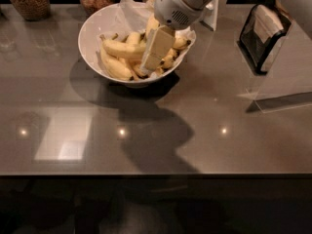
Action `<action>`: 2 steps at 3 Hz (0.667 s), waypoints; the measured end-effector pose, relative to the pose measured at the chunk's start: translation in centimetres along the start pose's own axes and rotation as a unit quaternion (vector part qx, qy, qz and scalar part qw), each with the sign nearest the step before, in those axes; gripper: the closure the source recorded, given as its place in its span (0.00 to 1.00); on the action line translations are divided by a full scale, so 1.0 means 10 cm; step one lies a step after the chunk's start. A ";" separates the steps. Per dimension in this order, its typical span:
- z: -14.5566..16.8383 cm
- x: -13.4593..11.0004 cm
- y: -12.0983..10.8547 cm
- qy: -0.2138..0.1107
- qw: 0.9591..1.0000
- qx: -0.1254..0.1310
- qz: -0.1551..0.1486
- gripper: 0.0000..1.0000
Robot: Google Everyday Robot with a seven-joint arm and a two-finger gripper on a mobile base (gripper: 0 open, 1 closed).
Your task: Pick banana from white bowl
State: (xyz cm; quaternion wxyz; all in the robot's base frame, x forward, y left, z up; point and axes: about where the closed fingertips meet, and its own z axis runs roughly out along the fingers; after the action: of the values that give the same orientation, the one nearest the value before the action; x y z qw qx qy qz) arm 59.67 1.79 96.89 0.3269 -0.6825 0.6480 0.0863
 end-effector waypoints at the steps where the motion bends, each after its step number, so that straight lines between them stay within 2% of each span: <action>1: 0.30 -0.23 0.02 -0.005 0.999 -0.034 -0.009 0.00; 2: 0.50 -0.27 0.08 -0.001 0.998 -0.064 -0.023 0.00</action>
Offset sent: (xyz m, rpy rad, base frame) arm 0.0043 0.0654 -0.0442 -0.0627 0.1206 0.1667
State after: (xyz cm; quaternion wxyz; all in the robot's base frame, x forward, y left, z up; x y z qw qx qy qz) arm 60.05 6.83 94.21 0.2849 -0.7165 0.6252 0.1208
